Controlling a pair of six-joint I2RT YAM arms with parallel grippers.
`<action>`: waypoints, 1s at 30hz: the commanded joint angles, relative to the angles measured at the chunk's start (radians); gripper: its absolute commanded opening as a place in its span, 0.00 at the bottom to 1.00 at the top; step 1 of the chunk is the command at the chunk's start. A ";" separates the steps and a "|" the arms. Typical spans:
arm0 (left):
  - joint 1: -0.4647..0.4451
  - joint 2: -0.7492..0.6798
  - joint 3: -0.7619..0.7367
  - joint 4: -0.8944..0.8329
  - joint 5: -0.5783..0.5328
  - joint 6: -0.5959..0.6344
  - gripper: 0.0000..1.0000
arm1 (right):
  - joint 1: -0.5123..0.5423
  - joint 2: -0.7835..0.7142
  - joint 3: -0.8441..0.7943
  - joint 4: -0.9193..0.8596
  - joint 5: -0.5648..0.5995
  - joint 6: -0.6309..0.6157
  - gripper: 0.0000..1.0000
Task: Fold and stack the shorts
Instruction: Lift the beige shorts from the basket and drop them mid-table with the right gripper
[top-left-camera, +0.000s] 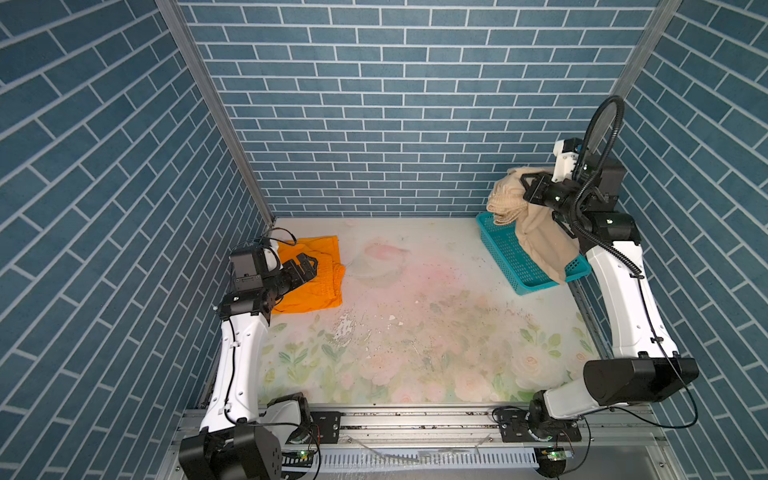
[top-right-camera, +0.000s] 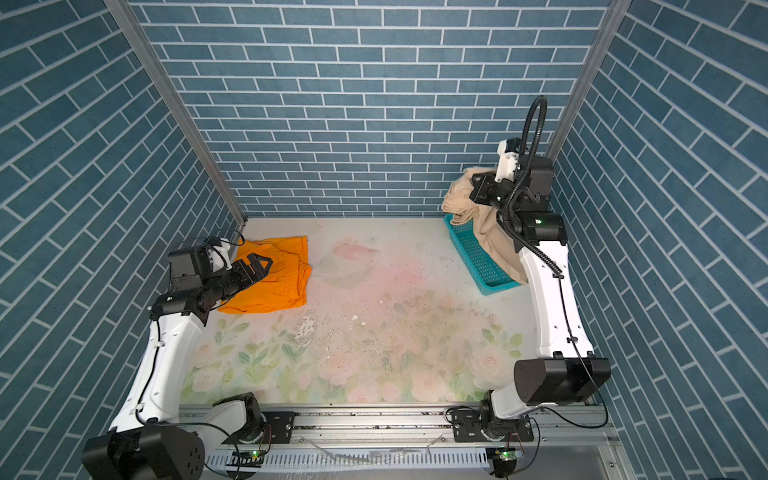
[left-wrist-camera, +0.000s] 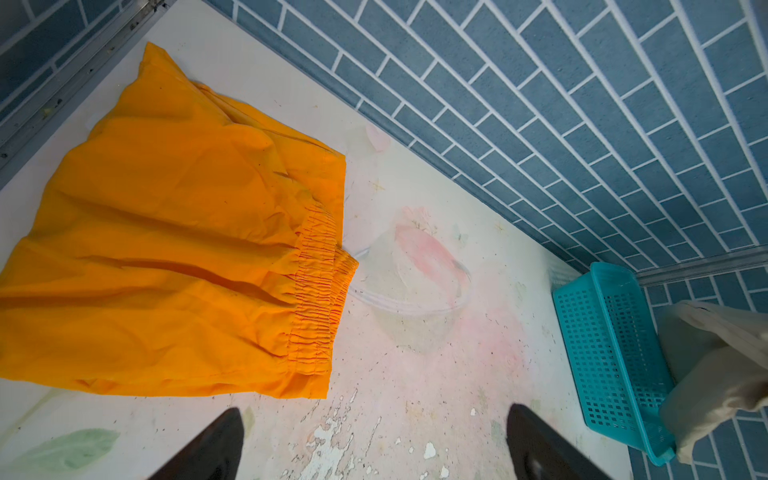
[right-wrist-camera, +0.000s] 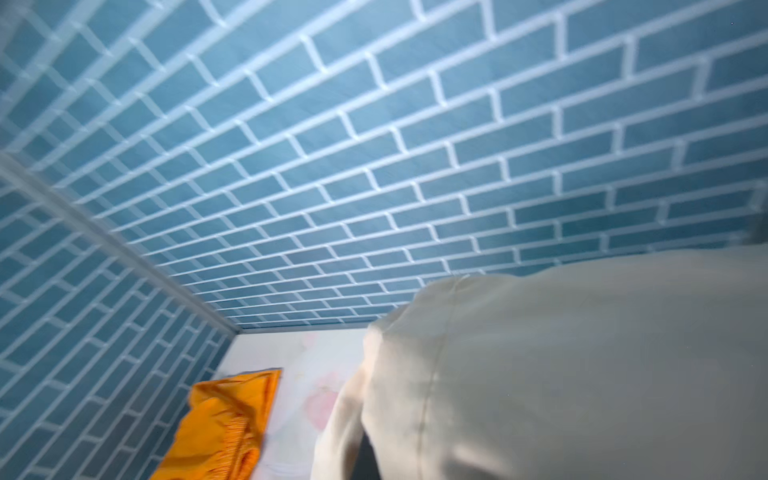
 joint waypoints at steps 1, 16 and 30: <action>-0.006 -0.007 0.064 -0.030 -0.020 0.046 1.00 | 0.101 0.024 0.186 -0.163 -0.164 -0.089 0.00; -0.008 -0.019 0.136 -0.138 -0.032 0.076 1.00 | 0.370 0.272 0.120 -0.165 -0.289 -0.125 0.00; -0.338 0.097 0.118 -0.204 -0.170 0.163 1.00 | 0.327 0.586 0.037 -0.232 -0.139 -0.106 0.16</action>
